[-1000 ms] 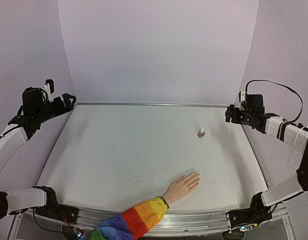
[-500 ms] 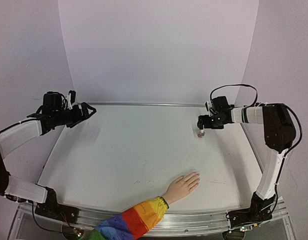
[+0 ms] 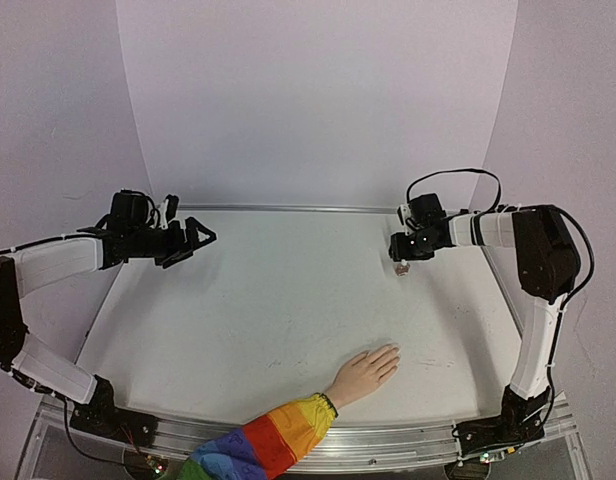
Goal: Paint the nails
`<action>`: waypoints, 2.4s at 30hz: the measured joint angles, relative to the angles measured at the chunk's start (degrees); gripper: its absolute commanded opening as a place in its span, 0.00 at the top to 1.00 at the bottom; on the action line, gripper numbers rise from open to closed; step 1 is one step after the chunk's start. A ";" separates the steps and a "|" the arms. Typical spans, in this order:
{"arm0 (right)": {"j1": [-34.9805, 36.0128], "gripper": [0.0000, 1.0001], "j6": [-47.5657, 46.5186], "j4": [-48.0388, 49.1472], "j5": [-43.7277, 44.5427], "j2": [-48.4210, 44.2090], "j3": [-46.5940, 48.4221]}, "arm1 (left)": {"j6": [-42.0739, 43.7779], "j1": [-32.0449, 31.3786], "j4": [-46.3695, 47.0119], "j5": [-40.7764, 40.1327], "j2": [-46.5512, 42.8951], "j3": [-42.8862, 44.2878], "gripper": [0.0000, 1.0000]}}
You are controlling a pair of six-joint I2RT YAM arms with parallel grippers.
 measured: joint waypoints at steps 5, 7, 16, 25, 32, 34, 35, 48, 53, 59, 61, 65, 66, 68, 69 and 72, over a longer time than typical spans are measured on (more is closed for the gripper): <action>0.00 0.63 0.42 -0.50 0.59 0.00 0.00 | -0.55 -0.26 0.50 0.94 1.46 0.79 0.01; 0.00 0.64 0.83 -0.87 0.85 0.00 0.00 | -0.92 -0.37 0.52 1.20 1.95 1.25 0.01; 0.22 0.77 1.16 -1.38 1.95 0.00 -0.26 | -1.53 -0.92 1.11 2.19 3.10 2.36 0.02; 0.24 0.96 1.42 -1.16 3.06 -0.17 -1.60 | -2.58 -1.60 1.42 3.61 4.92 2.47 0.01; 1.20 1.00 2.03 -1.42 -0.83 -3.52 -4.28 | -1.53 -6.05 1.46 2.62 4.94 4.13 0.00; 1.64 1.00 2.86 -1.05 -4.76 -6.40 -6.25 | 0.02 -9.14 1.49 0.28 4.94 4.96 0.01; 1.84 1.00 3.52 -0.98 -7.04 -8.15 -7.23 | 1.05 -11.04 1.46 -1.40 4.94 5.44 0.00; 11.85 1.00 13.84 2.80 -26.34 -22.23 -9.60 | 29.05 -36.94 14.51 -15.28 10.36 7.23 0.04; 15.17 1.00 16.24 2.78 -27.87 -22.97 -9.03 | 36.79 -40.41 16.52 -18.18 14.23 7.37 0.16; 17.53 1.00 17.88 2.75 -27.82 -22.97 -7.85 | 40.06 -41.59 17.42 -19.65 17.99 9.70 0.27; 18.25 1.00 18.10 2.75 -27.82 -22.97 -7.34 | 40.52 -41.72 17.84 -20.31 18.88 10.84 0.30; 19.10 1.00 18.47 2.75 -27.85 -22.97 -6.49 | 40.76 -41.86 18.53 -22.08 19.50 12.61 0.39; 19.23 1.00 18.49 2.78 -27.85 -22.97 -6.29 | 40.65 -41.88 18.86 -22.45 19.58 12.81 0.40; 19.45 1.00 18.51 2.73 -27.85 -22.97 -5.99 | 40.79 -41.90 19.15 -23.21 19.67 13.14 0.44; 19.47 1.00 18.51 2.73 -27.85 -22.97 -5.86 | 40.81 -41.94 19.32 -23.67 19.69 13.25 0.45; 19.61 1.00 18.51 2.73 -27.85 -22.95 -5.55 | 41.03 -41.94 19.41 -24.85 19.80 13.42 0.50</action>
